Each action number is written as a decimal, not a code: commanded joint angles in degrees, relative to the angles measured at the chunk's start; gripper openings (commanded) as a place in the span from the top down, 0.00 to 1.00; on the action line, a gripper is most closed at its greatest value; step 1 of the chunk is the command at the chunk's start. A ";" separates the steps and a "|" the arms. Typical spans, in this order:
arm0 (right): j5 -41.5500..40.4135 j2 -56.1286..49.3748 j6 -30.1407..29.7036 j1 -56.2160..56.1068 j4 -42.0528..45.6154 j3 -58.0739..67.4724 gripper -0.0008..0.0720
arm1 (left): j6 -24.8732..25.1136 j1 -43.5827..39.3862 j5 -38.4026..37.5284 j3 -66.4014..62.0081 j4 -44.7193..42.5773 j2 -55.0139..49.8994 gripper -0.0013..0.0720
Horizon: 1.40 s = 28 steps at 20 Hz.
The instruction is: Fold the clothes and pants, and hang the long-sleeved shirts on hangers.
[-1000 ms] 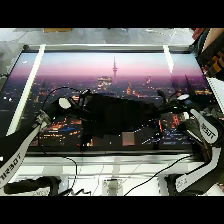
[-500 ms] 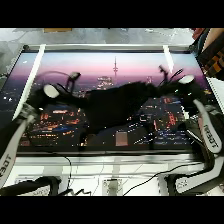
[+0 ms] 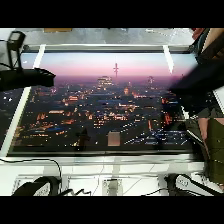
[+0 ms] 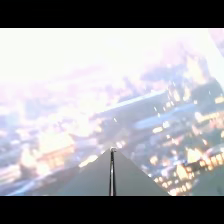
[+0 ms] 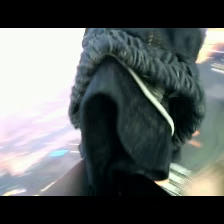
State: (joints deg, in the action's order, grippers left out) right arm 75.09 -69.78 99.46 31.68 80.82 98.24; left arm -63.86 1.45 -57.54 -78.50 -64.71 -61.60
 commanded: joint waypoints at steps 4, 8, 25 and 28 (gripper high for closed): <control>26.40 3.85 9.29 19.08 12.13 0.20 0.93 | 0.00 1.07 0.04 -0.24 -0.42 1.97 0.97; 30.27 4.61 12.70 24.50 12.70 0.22 0.93 | 0.00 1.07 0.07 -0.24 -0.42 1.97 0.97; 18.80 5.42 13.97 24.44 2.25 0.20 0.85 | 0.00 1.07 0.04 -0.24 -0.42 1.97 0.97; 14.80 4.68 6.34 18.99 -3.28 0.13 0.93 | 0.00 1.07 0.04 -0.24 -0.42 1.97 0.97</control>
State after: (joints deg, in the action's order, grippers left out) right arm 94.78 -64.60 112.88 54.11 84.84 98.41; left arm -63.88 2.48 -57.49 -78.70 -65.10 -59.68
